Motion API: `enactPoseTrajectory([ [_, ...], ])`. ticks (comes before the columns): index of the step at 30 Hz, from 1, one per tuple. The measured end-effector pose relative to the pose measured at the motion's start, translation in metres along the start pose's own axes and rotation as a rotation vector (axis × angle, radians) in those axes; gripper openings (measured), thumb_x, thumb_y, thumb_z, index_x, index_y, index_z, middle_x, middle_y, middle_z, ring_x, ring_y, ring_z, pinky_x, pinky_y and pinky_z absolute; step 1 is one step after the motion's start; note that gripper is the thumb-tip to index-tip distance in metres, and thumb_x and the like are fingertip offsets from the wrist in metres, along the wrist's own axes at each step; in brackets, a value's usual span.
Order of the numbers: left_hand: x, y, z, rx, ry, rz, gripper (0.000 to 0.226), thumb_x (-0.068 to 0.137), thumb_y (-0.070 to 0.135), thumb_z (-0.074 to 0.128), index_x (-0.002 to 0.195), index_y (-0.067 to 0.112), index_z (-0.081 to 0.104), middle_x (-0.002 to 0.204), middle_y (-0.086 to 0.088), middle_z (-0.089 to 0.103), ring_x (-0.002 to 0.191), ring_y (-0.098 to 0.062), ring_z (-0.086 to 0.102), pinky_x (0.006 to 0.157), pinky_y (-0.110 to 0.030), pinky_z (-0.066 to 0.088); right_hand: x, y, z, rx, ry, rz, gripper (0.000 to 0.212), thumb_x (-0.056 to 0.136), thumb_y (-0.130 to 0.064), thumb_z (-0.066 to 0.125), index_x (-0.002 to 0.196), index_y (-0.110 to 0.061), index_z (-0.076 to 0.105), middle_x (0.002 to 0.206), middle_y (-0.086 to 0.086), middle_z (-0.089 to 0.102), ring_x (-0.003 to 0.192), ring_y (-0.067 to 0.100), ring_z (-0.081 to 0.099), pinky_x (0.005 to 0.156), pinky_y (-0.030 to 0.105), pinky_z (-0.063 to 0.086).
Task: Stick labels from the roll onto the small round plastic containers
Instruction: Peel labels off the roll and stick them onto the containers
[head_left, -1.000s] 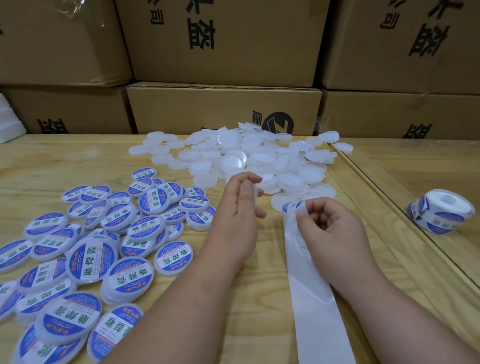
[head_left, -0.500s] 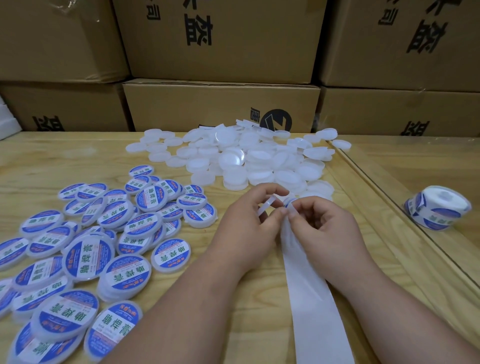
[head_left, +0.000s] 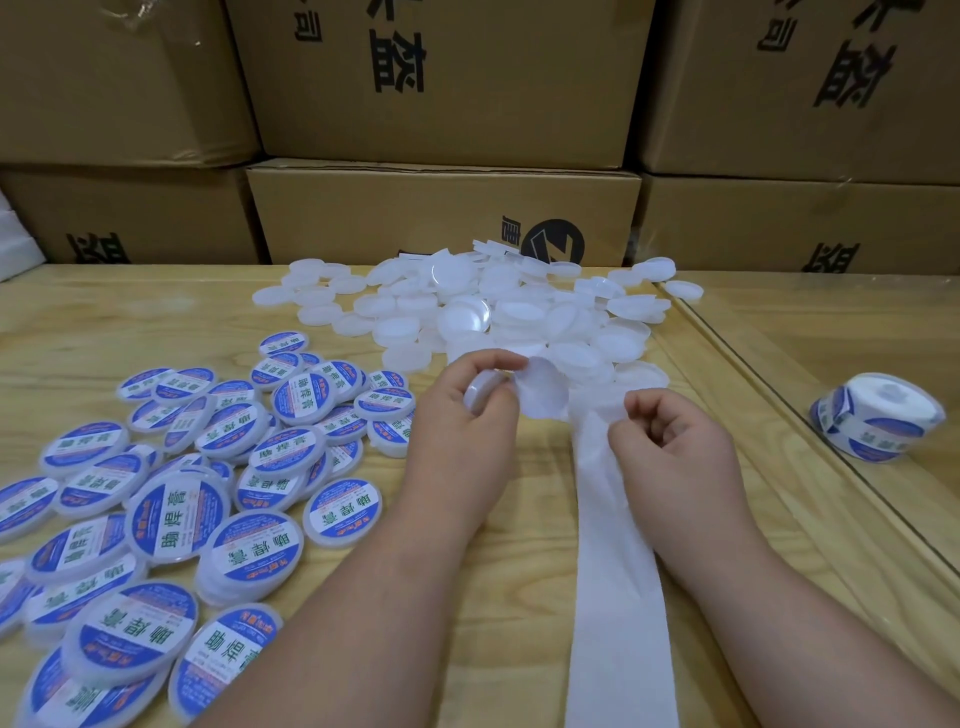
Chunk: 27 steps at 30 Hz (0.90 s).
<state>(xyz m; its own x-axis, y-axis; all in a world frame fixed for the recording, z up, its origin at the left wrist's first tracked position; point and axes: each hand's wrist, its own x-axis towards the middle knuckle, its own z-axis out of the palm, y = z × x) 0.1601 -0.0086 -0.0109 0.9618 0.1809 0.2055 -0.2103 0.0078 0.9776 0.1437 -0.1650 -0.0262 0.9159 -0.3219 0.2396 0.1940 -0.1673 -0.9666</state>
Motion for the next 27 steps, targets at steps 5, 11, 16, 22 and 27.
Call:
enactPoseTrajectory([
  [5,-0.0021,-0.0004,0.0007,0.053,-0.077,-0.026,0.033,0.088,0.009,0.055,0.087,0.037,0.073,0.054,0.015,0.051,0.051,-0.015,0.040,0.042,-0.020,0.035,-0.0017,-0.0048,0.0015,0.018,0.077,-0.107,0.035,0.086,0.000,0.065,0.093,-0.033,0.056,0.087,-0.010,0.057,0.063,-0.001,0.051,0.057,0.009,0.044],
  [11,-0.0034,0.0003,0.0018,0.107,-0.121,-0.032,0.031,0.086,0.011,0.055,0.087,0.037,0.073,0.055,0.011,0.048,0.052,-0.015,0.036,0.044,-0.019,0.032,-0.0075,-0.0103,0.0028,-0.127,-0.020,-0.223,0.047,0.082,0.013,0.056,0.065,-0.028,0.069,0.107,-0.009,0.054,0.094,0.011,0.056,0.070,0.008,0.041],
  [16,-0.0038,0.0019,0.0012,0.121,-0.133,-0.051,0.031,0.087,0.013,0.056,0.087,0.039,0.073,0.053,0.015,0.049,0.050,-0.013,0.038,0.043,-0.017,0.034,-0.0068,-0.0102,0.0041,-0.154,-0.025,-0.231,0.043,0.081,0.008,0.065,0.067,-0.032,0.071,0.107,-0.011,0.053,0.109,0.009,0.055,0.069,0.006,0.041],
  [22,-0.0029,-0.0008,-0.0004,0.088,-0.143,-0.045,0.027,0.085,0.016,0.059,0.087,0.037,0.075,0.058,0.016,0.054,0.055,-0.013,0.045,0.047,-0.018,0.038,-0.0049,-0.0071,0.0039,-0.193,0.014,-0.195,0.033,0.081,-0.005,0.073,0.075,-0.038,0.072,0.105,-0.015,0.054,0.097,0.003,0.055,0.077,0.014,0.041],
  [27,-0.0010,-0.0028,-0.0011,0.057,-0.151,-0.034,0.019,0.085,0.023,0.062,0.088,0.035,0.076,0.060,0.019,0.061,0.058,-0.006,0.052,0.052,-0.014,0.042,-0.0064,-0.0089,0.0035,-0.210,0.027,-0.193,0.026,0.081,-0.012,0.076,0.079,-0.037,0.070,0.104,-0.015,0.056,0.096,0.000,0.054,0.077,0.017,0.042],
])
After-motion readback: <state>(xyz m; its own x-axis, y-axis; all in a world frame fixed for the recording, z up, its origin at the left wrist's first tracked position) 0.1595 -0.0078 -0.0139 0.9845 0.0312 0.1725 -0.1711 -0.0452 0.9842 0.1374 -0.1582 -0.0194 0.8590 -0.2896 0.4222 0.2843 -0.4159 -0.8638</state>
